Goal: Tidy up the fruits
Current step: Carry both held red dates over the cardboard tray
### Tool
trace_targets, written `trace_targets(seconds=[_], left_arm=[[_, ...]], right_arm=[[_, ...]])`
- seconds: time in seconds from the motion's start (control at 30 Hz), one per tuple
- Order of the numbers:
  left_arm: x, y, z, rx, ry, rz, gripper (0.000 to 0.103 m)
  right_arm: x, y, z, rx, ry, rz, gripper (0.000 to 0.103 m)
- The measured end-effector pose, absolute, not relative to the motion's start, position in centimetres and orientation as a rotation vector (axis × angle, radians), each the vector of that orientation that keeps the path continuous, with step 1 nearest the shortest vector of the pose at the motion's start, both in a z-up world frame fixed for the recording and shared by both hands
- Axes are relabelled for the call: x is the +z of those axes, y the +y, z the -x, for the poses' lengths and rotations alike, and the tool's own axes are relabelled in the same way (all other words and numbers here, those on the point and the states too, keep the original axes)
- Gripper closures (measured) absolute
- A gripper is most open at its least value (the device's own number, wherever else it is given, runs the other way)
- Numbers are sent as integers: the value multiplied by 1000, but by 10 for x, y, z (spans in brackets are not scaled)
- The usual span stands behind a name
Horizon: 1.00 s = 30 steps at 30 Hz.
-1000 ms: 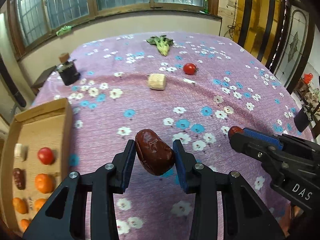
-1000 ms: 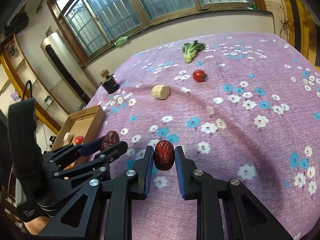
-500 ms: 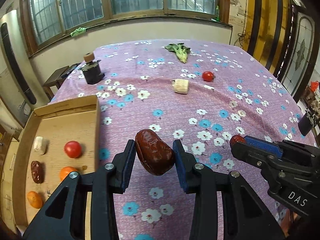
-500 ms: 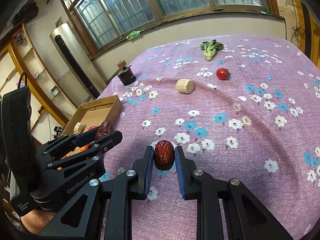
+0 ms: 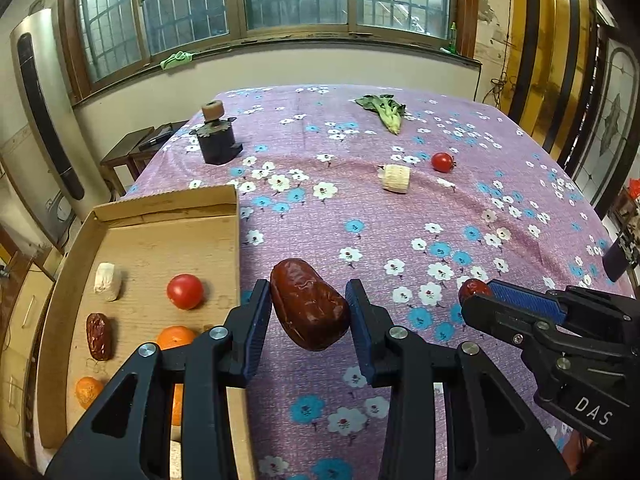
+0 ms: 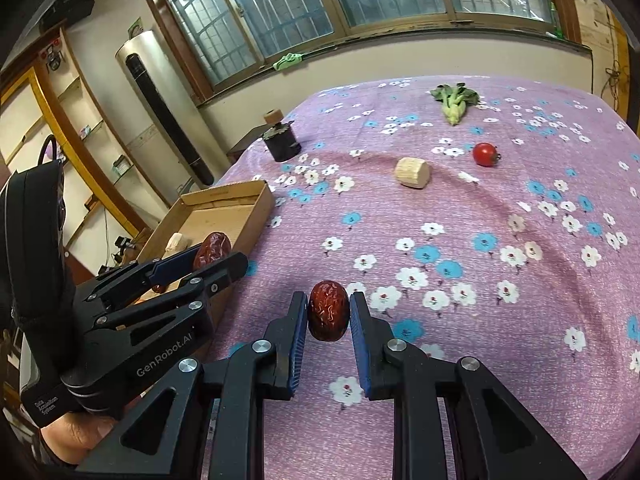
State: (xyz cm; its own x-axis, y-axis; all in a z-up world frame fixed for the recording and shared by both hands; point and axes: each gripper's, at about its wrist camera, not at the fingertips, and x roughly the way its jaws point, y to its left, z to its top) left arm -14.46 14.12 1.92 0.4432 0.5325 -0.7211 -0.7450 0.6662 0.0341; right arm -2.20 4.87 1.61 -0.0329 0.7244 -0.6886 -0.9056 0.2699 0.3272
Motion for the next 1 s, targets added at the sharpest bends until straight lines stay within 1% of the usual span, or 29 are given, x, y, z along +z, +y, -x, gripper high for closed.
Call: trace_targets(seconds=[0.53,1.0], left_arm=[[19,168,180,861,753,363,67],[22,213,225,937,733,429,67]], right_arm=[[16,80,51,1389,909,308,81],[15,126,81,1468,918,359,81]])
